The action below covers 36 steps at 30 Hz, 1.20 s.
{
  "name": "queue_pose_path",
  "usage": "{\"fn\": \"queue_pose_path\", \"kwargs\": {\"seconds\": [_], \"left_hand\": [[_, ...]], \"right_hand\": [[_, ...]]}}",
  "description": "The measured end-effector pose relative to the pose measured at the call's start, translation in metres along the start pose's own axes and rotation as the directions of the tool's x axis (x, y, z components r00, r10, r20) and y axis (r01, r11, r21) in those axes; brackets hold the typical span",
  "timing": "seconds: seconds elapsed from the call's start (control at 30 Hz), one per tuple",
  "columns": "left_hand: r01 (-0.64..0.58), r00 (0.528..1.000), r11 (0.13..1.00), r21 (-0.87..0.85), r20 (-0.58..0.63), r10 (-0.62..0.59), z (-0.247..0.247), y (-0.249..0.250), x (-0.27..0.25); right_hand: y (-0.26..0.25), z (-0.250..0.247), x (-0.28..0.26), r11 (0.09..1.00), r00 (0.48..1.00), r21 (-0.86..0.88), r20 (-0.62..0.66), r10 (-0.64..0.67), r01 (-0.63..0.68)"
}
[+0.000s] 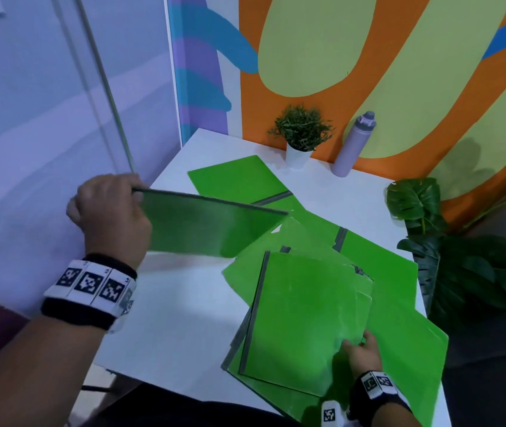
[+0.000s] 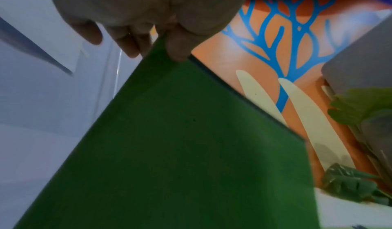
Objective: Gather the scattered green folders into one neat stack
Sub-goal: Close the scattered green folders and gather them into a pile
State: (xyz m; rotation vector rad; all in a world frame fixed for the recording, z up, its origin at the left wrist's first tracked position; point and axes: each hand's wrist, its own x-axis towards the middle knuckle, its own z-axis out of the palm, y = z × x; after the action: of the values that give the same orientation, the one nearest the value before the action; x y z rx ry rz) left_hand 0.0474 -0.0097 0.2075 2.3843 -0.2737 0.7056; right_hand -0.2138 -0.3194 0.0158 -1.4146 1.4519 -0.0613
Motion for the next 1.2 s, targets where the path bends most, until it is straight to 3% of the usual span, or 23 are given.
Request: {"fn": "queue_pose_path", "kwargs": {"seconds": [0.1, 0.2, 0.23, 0.27, 0.37, 0.43, 0.5, 0.6, 0.67, 0.73, 0.87, 0.93, 1.0, 1.07, 1.1, 1.17, 1.2], "left_hand": [[0.117, 0.993, 0.960, -0.252, 0.013, -0.118, -0.007, 0.007, -0.001], [0.349, 0.936, 0.898, -0.270, 0.150, -0.318, 0.015, -0.004, -0.015], [0.451, 0.884, 0.864, -0.223, 0.245, -0.398, 0.031, -0.016, -0.023], [0.559, 0.797, 0.814, -0.160, 0.374, -0.474, 0.048, -0.029, -0.035], [0.721, 0.477, 0.693, -0.014, 0.736, -0.481, 0.090, -0.064, -0.077], [0.718, 0.332, 0.689, 0.102, 0.820, -0.467, 0.105, -0.078, -0.109], [0.630, 0.278, 0.753, 0.190, 0.850, -0.447, 0.112, -0.076, -0.136], [0.379, 0.216, 0.890, 0.252, 0.911, -0.350, 0.111, -0.062, -0.154], [0.327, 0.167, 0.913, 0.244, 0.936, -0.310, 0.106, -0.051, -0.153], [0.414, 0.146, 0.888, 0.200, 0.948, -0.282, 0.106, -0.050, -0.150], [0.653, 0.105, 0.742, 0.150, 0.953, -0.284, 0.102, -0.046, -0.139], [0.671, 0.163, 0.735, 0.092, 0.950, -0.267, 0.102, -0.044, -0.132], [0.668, 0.267, 0.742, 0.049, 0.915, -0.301, 0.102, -0.047, -0.126], [0.732, 0.345, 0.681, -0.001, 0.863, -0.370, 0.102, -0.052, -0.119], [0.753, 0.376, 0.657, -0.027, 0.837, -0.397, 0.101, -0.056, -0.115], [0.782, 0.416, 0.621, -0.056, 0.789, -0.453, 0.102, -0.063, -0.110], [0.792, 0.432, 0.607, -0.067, 0.764, -0.479, 0.104, -0.068, -0.108]], "right_hand": [[-0.010, -0.002, -0.003, 0.999, 0.999, 0.009, 0.010, -0.033, 0.033], [-0.017, 0.001, -0.012, 0.997, 0.999, 0.073, 0.042, -0.013, 0.010], [-0.018, 0.004, -0.015, 0.995, 0.998, 0.100, 0.057, -0.003, -0.003], [-0.018, 0.007, -0.018, 0.992, 0.998, 0.128, 0.070, 0.008, -0.017], [-0.020, 0.021, -0.025, 0.985, 0.994, 0.171, 0.112, 0.001, -0.020], [-0.020, 0.031, -0.030, 0.980, 0.991, 0.199, 0.137, -0.006, -0.022], [-0.021, 0.039, -0.034, 0.974, 0.988, 0.226, 0.151, -0.003, -0.032], [-0.026, 0.045, -0.040, 0.971, 0.983, 0.237, 0.177, -0.041, -0.002], [-0.031, 0.044, -0.043, 0.966, 0.978, 0.257, 0.190, -0.082, 0.031], [-0.036, 0.043, -0.044, 0.959, 0.970, 0.274, 0.207, -0.130, 0.071], [-0.049, 0.044, -0.051, 0.932, 0.921, 0.340, 0.309, -0.238, 0.127], [-0.054, 0.046, -0.052, 0.925, 0.897, 0.355, 0.354, -0.264, 0.132], [-0.051, 0.048, -0.047, 0.935, 0.887, 0.292, 0.350, -0.301, 0.203], [-0.041, 0.050, -0.038, 0.921, 0.878, -0.029, 0.315, -0.360, 0.388], [-0.032, 0.050, -0.032, 0.849, 0.872, -0.266, 0.323, -0.367, 0.456], [-0.007, 0.049, -0.023, 0.599, 0.869, -0.629, 0.365, -0.335, 0.496], [0.006, 0.050, -0.022, 0.487, 0.862, -0.713, 0.395, -0.317, 0.505]]}}
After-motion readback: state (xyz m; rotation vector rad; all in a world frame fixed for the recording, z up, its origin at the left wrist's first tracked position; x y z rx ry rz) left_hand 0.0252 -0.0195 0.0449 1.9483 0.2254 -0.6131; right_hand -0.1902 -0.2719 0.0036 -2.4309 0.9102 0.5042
